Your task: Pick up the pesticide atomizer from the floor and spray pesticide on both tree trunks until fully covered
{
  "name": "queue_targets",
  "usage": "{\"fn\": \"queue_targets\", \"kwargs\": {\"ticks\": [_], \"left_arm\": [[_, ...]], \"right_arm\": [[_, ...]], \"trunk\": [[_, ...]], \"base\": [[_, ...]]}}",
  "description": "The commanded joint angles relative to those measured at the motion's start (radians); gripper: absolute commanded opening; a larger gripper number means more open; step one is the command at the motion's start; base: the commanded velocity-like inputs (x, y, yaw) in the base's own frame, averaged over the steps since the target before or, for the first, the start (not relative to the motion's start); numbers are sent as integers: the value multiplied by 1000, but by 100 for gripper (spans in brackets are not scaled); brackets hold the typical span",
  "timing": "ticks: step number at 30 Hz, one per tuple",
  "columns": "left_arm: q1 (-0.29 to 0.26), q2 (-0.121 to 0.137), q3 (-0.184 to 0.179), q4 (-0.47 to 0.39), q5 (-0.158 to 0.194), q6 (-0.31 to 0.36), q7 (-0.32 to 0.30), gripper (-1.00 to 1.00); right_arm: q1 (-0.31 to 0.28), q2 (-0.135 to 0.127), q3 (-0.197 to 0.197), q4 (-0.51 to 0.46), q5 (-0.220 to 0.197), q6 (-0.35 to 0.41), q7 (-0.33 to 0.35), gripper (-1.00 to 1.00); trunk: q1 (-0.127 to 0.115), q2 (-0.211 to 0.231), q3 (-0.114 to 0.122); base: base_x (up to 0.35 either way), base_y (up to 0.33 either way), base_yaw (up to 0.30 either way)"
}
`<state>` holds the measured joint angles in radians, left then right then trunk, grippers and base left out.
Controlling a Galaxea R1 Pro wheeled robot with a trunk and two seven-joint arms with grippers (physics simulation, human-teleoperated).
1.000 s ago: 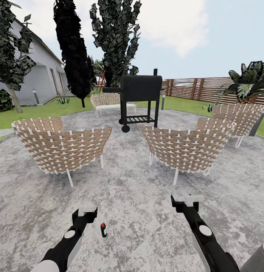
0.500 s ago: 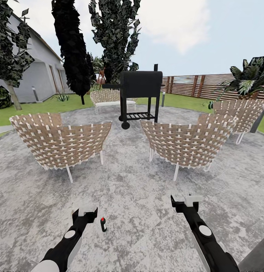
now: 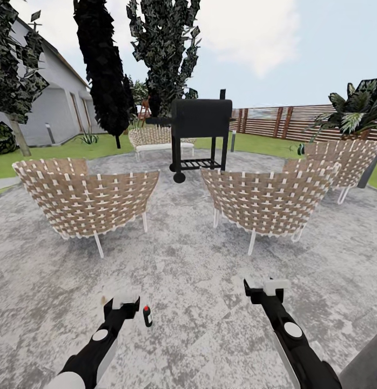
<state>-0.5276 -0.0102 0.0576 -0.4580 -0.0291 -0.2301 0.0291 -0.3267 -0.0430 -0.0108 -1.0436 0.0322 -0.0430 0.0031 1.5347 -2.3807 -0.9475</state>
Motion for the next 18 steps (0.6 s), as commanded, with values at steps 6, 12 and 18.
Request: {"fn": "queue_targets", "kwargs": {"ticks": [6, 12, 18], "left_arm": [[0, 0, -1, 0, 0, 0, 0, 100], [0, 1, -1, 1, 0, 0, 0, 100], [0, 1, -1, 1, 0, 0, 0, 100]], "right_arm": [[0, 0, 0, 0, 0, 0, 0, 100], [0, 0, 0, 0, 0, 0, 0, 100], [0, 0, 0, 0, 0, 0, 0, 100]], "trunk": [[23, -42, -23], [46, -84, -50], [66, -120, -79]], "base": [[0, 0, 0], [0, 0, 0], [0, 0, 0]]}}
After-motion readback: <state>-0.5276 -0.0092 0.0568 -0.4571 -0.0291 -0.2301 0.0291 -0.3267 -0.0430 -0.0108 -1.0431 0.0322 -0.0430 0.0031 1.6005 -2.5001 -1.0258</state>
